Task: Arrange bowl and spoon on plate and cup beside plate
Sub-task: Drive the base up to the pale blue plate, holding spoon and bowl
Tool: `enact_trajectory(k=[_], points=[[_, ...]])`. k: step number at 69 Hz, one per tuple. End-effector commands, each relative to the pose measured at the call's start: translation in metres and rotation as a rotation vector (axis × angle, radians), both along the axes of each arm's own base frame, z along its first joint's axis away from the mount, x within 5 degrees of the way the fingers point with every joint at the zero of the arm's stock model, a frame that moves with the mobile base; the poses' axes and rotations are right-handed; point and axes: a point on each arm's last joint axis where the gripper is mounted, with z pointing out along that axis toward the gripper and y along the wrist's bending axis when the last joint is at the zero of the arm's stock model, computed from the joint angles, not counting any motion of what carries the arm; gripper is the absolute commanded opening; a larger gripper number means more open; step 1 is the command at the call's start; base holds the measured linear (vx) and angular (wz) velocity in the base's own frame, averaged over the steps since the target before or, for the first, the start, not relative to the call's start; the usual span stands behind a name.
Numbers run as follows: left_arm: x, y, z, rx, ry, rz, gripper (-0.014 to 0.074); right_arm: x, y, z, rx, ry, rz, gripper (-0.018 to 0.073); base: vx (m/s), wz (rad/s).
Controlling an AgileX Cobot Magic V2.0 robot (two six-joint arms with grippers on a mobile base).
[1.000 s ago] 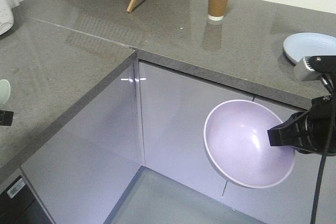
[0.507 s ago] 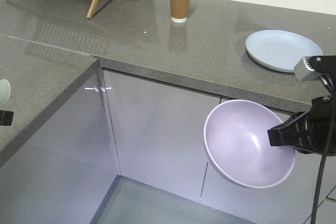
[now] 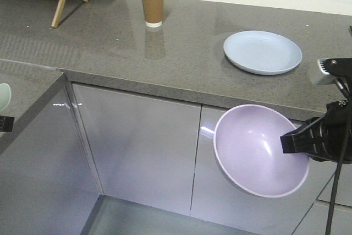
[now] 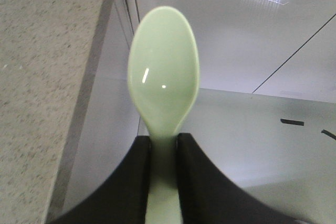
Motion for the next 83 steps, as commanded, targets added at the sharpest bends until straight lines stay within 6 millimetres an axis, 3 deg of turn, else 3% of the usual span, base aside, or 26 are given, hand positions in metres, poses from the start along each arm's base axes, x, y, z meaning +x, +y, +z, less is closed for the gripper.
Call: enact_trajectory(k=[1,83], points=[[0.001,-0.0003,0.0155,-0.013,-0.097,0.006,0.0055,0.0009,0.0001,0.0149,0.03,-0.082,-0.015,-0.0001,0.05,-0.18],[0.001,-0.0003,0.0155,-0.013,-0.097,0.006,0.0055,0.0009,0.0001,0.0149,0.03,-0.082,-0.015,-0.0001,0.04,-0.14]])
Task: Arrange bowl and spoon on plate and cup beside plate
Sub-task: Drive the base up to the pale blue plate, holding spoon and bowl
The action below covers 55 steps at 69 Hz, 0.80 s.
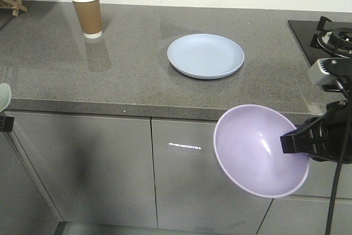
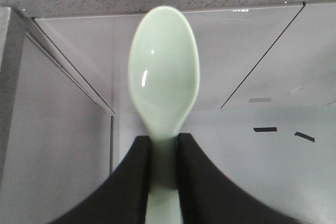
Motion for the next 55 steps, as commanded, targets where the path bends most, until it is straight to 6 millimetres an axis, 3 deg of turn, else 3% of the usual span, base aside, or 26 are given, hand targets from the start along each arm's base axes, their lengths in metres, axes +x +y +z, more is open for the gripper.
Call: enact_trajectory(k=[1,55], points=[[0.001,-0.0003,0.0155,-0.013,-0.097,0.006,0.0055,0.0009,0.0001,0.0149,0.03,-0.082,-0.015,-0.0001,0.04,-0.09],[0.001,-0.0003,0.0155,-0.013,-0.097,0.006,0.0055,0.0009,0.0001,0.0149,0.03,-0.082,-0.015,-0.0001,0.06,-0.06]])
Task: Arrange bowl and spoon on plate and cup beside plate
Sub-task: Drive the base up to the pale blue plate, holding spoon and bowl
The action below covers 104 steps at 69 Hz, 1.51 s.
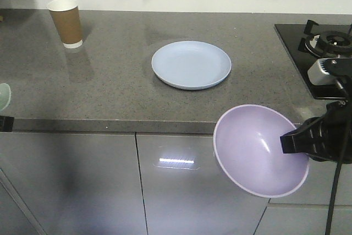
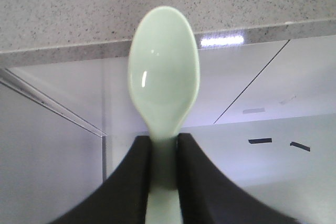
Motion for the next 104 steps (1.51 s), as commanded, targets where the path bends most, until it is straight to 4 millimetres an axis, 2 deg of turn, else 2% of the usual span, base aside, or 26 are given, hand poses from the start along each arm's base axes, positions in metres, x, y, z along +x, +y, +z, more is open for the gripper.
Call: enact_trajectory(k=[1,104], points=[[0.001,-0.0003,0.0155,-0.013,-0.097,0.006,0.0055,0.0009,0.0001,0.0149,0.03,-0.082,-0.015,-0.0001,0.07,-0.04],[0.001,-0.0003,0.0155,-0.013,-0.097,0.006,0.0055,0.0009,0.0001,0.0149,0.03,-0.082,-0.015,-0.0001,0.06,-0.05]])
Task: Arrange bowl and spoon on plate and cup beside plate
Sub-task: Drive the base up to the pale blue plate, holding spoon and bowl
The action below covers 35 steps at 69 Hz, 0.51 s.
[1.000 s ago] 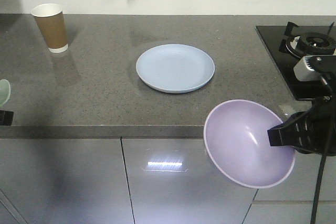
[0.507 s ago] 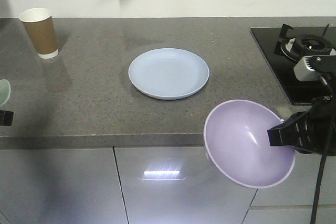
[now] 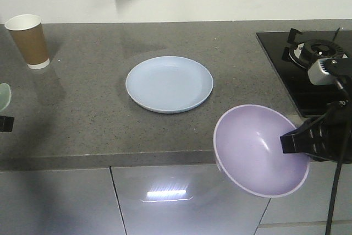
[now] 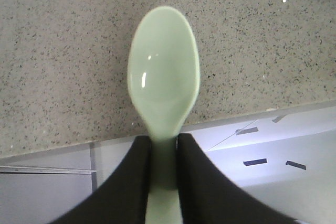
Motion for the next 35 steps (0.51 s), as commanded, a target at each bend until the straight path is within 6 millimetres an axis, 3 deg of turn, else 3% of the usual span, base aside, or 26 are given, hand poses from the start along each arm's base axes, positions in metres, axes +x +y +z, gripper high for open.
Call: enact_trajectory(k=[1,35], points=[[0.001,-0.0003,0.0155,-0.013,-0.097,0.006,0.0055,0.0009,0.0001,0.0149,0.03,-0.082,-0.015,-0.0001,0.06,-0.03],[0.001,-0.0003,0.0155,-0.013,-0.097,0.006,0.0055,0.0009,0.0001,0.0149,0.03,-0.082,-0.015,-0.0001,0.04,-0.02]])
